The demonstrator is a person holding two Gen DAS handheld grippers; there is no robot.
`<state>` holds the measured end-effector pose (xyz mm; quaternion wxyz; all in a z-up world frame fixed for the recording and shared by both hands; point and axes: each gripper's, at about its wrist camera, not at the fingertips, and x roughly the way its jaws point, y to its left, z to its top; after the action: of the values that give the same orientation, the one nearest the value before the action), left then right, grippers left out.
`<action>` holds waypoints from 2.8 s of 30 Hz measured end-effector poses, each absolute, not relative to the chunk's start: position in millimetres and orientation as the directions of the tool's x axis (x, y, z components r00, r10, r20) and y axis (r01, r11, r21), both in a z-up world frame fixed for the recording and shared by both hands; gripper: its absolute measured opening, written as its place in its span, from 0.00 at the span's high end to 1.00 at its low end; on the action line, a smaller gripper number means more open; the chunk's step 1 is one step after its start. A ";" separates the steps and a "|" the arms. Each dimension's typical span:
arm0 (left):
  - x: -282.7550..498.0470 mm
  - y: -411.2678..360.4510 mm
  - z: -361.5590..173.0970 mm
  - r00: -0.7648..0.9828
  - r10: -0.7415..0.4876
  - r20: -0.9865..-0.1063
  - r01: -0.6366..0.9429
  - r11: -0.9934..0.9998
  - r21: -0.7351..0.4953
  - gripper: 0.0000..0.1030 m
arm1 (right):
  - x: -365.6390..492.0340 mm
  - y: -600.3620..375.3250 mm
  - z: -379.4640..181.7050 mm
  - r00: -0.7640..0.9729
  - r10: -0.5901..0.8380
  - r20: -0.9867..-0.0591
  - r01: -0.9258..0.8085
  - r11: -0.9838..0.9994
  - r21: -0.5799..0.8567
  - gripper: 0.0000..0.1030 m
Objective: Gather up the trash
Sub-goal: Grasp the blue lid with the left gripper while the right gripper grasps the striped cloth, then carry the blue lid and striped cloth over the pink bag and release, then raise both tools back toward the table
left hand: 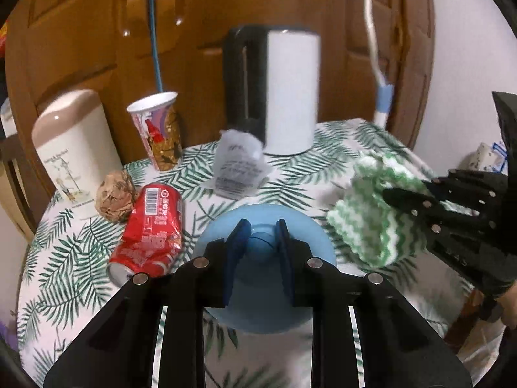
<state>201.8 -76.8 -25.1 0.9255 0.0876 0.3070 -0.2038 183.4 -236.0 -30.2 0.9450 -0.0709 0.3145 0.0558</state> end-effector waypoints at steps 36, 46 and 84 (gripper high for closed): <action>-1.0 -61.4 -305.0 0.358 -0.138 -0.924 0.522 0.850 0.076 0.78 | -17.3 -157.5 -270.7 0.458 0.170 -0.873 -0.295 0.955 0.032 0.89; 39.2 -52.5 -411.3 0.196 -0.048 -0.979 0.495 0.867 0.056 0.78 | 18.9 -151.3 -392.8 0.233 0.169 -0.958 -0.276 0.956 0.101 0.89; 12.5 -35.6 -199.3 0.488 -0.122 -0.865 0.466 0.874 0.140 0.06 | -9.6 -165.0 -207.8 0.532 0.159 -0.831 -0.299 0.954 -0.009 0.05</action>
<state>12.5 -35.6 -199.3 0.8432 0.1810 0.4752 -0.1742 -9.6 -165.0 -207.8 0.8721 -0.0752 0.4654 0.1311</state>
